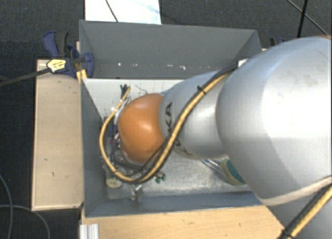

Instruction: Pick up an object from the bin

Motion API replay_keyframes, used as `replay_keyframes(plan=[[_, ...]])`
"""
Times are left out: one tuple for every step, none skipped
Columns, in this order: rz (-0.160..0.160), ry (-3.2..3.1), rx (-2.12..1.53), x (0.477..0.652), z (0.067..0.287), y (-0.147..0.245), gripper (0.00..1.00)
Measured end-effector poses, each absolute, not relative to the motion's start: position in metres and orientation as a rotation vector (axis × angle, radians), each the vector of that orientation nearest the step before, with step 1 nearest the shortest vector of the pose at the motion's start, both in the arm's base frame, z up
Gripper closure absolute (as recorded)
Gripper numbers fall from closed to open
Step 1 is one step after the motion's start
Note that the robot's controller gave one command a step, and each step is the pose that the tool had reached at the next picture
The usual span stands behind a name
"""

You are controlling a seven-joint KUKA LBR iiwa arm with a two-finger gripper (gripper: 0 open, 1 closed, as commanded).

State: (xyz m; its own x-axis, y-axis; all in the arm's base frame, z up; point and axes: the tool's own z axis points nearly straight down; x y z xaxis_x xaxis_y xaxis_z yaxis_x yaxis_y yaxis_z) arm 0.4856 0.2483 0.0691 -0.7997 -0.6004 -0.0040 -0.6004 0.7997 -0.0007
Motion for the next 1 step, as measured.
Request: replay_keyframes(plan=[[0.003,2.978,-0.990,0.4853,0.0708,0.2487,1.00]])
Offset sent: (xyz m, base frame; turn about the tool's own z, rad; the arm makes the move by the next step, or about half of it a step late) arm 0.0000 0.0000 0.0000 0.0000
